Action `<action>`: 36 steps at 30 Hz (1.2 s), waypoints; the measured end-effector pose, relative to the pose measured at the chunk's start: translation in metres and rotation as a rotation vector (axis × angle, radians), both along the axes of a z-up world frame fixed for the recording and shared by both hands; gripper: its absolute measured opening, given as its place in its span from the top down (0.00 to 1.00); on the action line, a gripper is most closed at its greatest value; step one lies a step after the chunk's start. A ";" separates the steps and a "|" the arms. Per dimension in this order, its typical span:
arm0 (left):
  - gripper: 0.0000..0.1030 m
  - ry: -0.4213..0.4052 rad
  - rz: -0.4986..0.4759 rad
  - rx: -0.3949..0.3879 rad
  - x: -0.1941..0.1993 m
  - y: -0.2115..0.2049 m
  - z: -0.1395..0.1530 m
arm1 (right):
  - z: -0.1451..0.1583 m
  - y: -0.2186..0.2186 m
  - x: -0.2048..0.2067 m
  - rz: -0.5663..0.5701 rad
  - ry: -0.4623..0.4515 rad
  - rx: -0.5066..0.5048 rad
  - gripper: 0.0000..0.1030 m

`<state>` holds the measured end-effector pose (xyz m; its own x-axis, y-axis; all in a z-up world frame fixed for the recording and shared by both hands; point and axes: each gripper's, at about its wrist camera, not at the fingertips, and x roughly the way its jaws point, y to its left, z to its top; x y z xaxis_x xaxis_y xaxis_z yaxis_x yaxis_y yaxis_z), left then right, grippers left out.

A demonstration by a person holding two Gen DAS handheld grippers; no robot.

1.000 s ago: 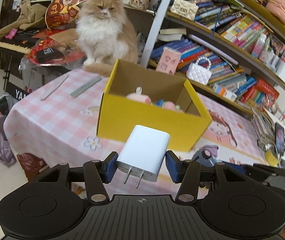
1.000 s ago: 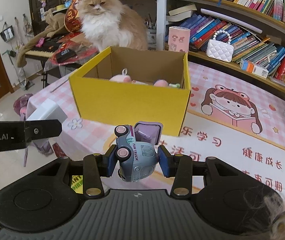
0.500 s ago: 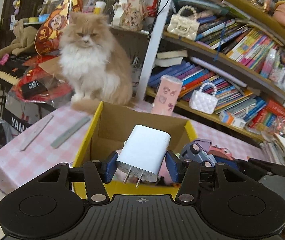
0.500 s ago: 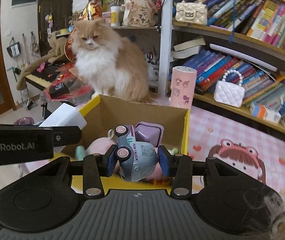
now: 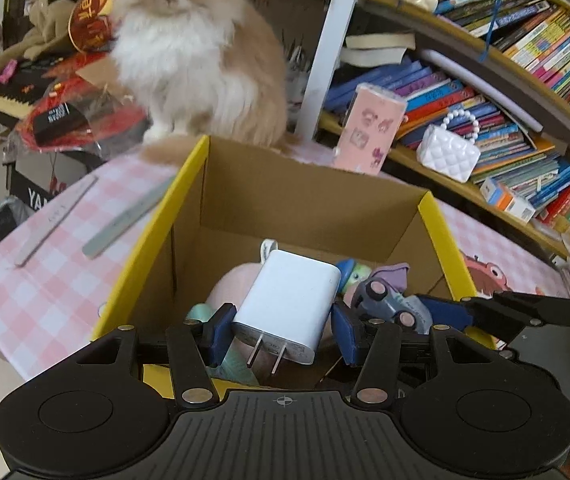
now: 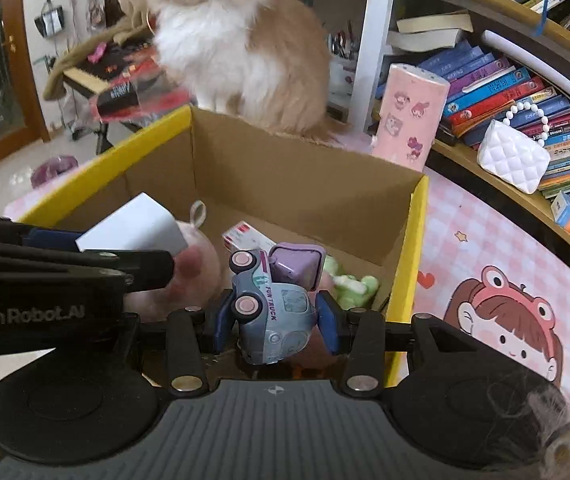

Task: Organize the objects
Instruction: 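Lower the charger and truck into the yellow box and open both tools, then withdraw both tools from the box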

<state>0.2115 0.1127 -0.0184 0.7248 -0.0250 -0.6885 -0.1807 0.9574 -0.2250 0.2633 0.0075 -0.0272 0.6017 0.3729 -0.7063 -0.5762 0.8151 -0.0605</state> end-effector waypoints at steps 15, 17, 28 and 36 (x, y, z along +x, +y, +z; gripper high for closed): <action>0.40 -0.082 -0.028 0.000 -0.019 -0.008 0.020 | 0.024 -0.025 -0.044 -0.044 -0.090 0.039 0.55; 0.39 -0.110 -0.036 0.003 -0.028 -0.011 0.029 | 0.033 -0.033 -0.058 -0.069 -0.121 0.058 0.55; 0.23 -0.212 -0.122 0.085 -0.102 -0.035 0.058 | 0.057 -0.088 -0.141 -0.365 -0.158 0.172 0.49; 0.06 -0.165 -0.148 0.131 -0.148 -0.052 0.037 | 0.042 -0.112 -0.203 -0.622 -0.150 0.168 0.22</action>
